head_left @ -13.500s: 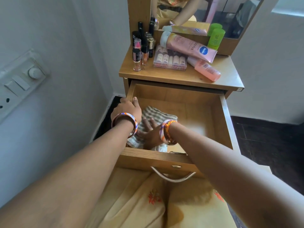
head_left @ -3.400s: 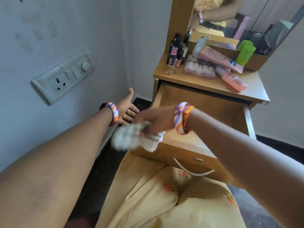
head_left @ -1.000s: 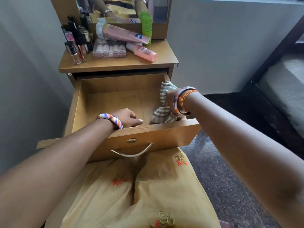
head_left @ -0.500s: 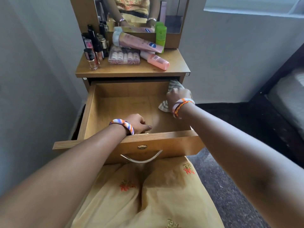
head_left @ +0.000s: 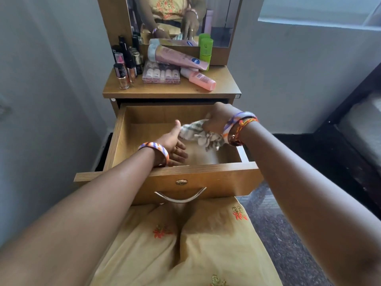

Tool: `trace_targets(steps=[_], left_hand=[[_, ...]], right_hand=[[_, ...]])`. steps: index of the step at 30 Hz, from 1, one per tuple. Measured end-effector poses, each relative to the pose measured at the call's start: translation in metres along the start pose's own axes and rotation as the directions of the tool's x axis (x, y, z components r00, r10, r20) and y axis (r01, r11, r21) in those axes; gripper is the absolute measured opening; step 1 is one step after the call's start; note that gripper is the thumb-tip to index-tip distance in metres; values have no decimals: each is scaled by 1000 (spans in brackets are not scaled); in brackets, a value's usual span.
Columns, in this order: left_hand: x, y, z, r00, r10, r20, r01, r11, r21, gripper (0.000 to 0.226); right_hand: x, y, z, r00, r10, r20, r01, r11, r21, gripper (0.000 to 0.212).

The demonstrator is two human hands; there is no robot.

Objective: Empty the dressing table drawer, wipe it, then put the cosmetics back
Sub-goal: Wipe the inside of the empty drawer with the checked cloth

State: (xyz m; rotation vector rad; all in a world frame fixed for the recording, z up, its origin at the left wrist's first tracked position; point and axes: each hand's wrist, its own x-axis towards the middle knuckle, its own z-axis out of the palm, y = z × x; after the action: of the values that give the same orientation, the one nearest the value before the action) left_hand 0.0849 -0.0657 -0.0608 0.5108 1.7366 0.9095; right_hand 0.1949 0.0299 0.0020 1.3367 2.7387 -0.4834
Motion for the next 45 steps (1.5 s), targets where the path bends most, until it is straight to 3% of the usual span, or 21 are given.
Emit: trace_targets(steps=[2, 5, 7, 8, 11, 13, 15, 18, 21, 23, 25, 27, 29, 32, 35, 37, 40, 42, 45], left_hand=[[0, 2, -3, 998, 63, -5, -63, 984, -166, 77], [-3, 4, -8, 975, 145, -165, -195, 918, -345, 71], [-2, 2, -14, 952, 137, -272, -233, 904, -360, 89], [-3, 2, -16, 943, 162, -291, -261, 901, -347, 80], [-11, 2, -16, 929, 278, -245, -344, 893, -291, 13], [-18, 2, -16, 916, 372, -148, -400, 839, -370, 5], [-20, 3, -20, 908, 414, -57, -390, 789, -475, 9], [-25, 7, -28, 889, 456, 31, -344, 714, -610, 28], [-34, 18, -35, 868, 493, 58, -348, 688, -637, 23], [-39, 28, -37, 877, 481, -7, -418, 756, -504, 21], [-36, 36, -41, 850, 489, -195, -516, 848, -124, 19], [-32, 39, -44, 741, 566, -361, -490, 824, 285, 23], [-30, 40, -46, 637, 658, -403, -407, 730, 549, 33], [-28, 41, -44, 512, 757, -406, -353, 616, 704, 45], [-30, 46, -41, 383, 756, -530, -501, 652, 569, 48], [-31, 50, -41, 411, 721, -557, -558, 682, 472, 50], [-26, 51, -44, 627, 605, -491, -396, 790, 467, 57], [-24, 50, -45, 781, 423, -459, -162, 847, 506, 62], [-21, 47, -43, 853, 318, -413, -83, 865, 495, 44]], right_hand=[[-6, -4, 1, 997, -58, -49, 63, 993, 99, 26], [-15, -8, 12, 977, -208, 58, 196, 968, 158, 27], [-19, -7, 20, 963, -224, 152, 149, 908, 391, 40], [-19, -5, 22, 960, -215, 181, 91, 848, 522, 47], [-16, 4, 26, 986, -112, 122, 4, 752, 659, 55], [-8, 13, 29, 999, 15, 46, -43, 700, 713, 67], [-3, 22, 30, 990, 52, 130, -136, 550, 824, 80], [4, 41, 29, 924, -176, 339, -305, 194, 932, 82], [7, 57, 37, 884, -366, 291, -266, 118, 957, 63], [5, 57, 40, 886, -401, 233, -218, 84, 972, 53], [4, 54, 37, 921, -349, 173, -170, 40, 985, 39], [2, 47, 32, 959, -259, 114, -105, 50, 993, 13], [0, 40, 26, 984, -159, 78, -55, 145, 988, 4], [0, 31, 18, 996, -75, 51, -24, 322, 946, 12], [2, 30, 10, 984, -144, 108, -45, 380, 924, 20], [3, 34, 9, 982, -139, 131, -70, 375, 924, 23], [9, 34, 18, 991, 0, 136, -129, 308, 942, 14], [15, 28, 23, 982, 123, 145, -182, 391, 902, 25], [18, 17, 22, 977, 183, 112, -198, 572, 796, 60]])
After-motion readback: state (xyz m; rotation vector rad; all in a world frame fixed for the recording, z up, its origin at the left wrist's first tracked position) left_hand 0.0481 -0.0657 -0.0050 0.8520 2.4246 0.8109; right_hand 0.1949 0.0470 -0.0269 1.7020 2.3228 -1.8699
